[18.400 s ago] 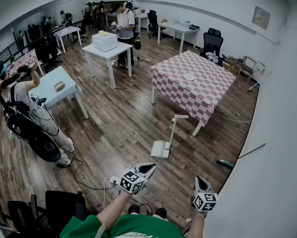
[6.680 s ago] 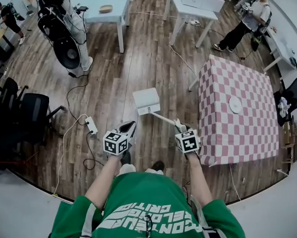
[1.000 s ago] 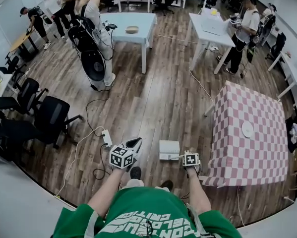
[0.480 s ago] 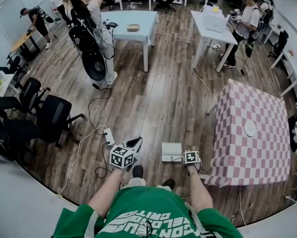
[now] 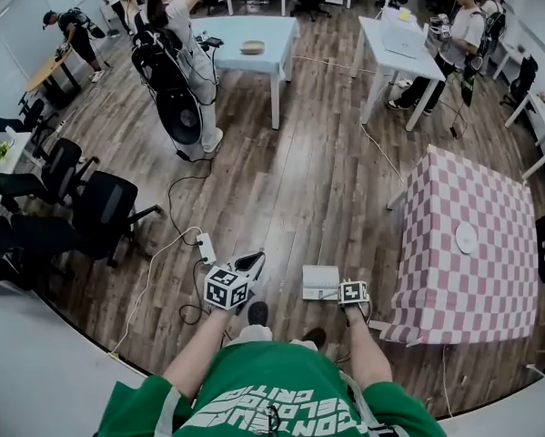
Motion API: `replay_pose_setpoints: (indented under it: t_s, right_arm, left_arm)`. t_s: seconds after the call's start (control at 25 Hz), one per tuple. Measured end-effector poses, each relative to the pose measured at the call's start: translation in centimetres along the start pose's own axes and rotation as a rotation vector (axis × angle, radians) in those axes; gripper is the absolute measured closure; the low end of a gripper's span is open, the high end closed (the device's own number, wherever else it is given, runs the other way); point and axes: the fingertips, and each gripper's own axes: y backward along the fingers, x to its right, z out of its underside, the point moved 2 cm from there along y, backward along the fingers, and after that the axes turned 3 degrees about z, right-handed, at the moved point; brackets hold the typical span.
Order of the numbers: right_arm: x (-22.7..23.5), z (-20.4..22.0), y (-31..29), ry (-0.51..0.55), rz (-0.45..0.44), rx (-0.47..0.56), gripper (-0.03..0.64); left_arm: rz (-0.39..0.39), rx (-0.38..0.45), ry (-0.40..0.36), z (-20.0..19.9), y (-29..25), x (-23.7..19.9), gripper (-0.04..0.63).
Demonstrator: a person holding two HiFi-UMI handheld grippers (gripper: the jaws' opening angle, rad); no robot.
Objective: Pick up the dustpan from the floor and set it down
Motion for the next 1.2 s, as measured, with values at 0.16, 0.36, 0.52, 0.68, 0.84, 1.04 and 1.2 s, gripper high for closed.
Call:
replay_pose_setpoints:
  t_s: [0.16, 0.36, 0.52, 0.68, 0.84, 1.04, 1.2]
  right_arm:
    - [-0.3, 0.5, -0.9, -0.01, -0.003, -0.012, 0.509]
    - [-0.9, 1.0, -1.4, -0.004, -0.01, -0.018, 0.509]
    - [-1.0, 1.2, -1.5, -0.004, 0.002, -0.023, 0.509]
    - [-0.4, 0.9, -1.3, 0.008, 0.031, -0.038, 0.509]
    - [-1.0, 0.9, -1.5, -0.008, -0.024, -0.035, 0.509]
    - [-1.7, 1.0, -1.1, -0.019, -0.06, -0.042, 0.449]
    - [-1.4, 0.9, -0.7, -0.04, -0.068, -0.032, 0.42]
  left_arm:
    - [0.003, -0.007, -0.005, 0.0, 0.0, -0.3, 0.592]
    - [0.007, -0.014, -0.006, 0.0, -0.1, -0.4, 0.592]
    - [0.009, -0.021, -0.006, 0.1, 0.0, -0.6, 0.592]
    - [0.011, -0.022, 0.0, 0.4, -0.3, -0.4, 0.592]
    - [0.02, -0.02, 0.006, 0.6, -0.6, 0.0, 0.592]
    - [0.027, -0.017, 0.01, 0.5, -0.7, -0.1, 0.592]
    - [0.038, -0.012, 0.015, 0.5, -1.0, 0.0, 0.592]
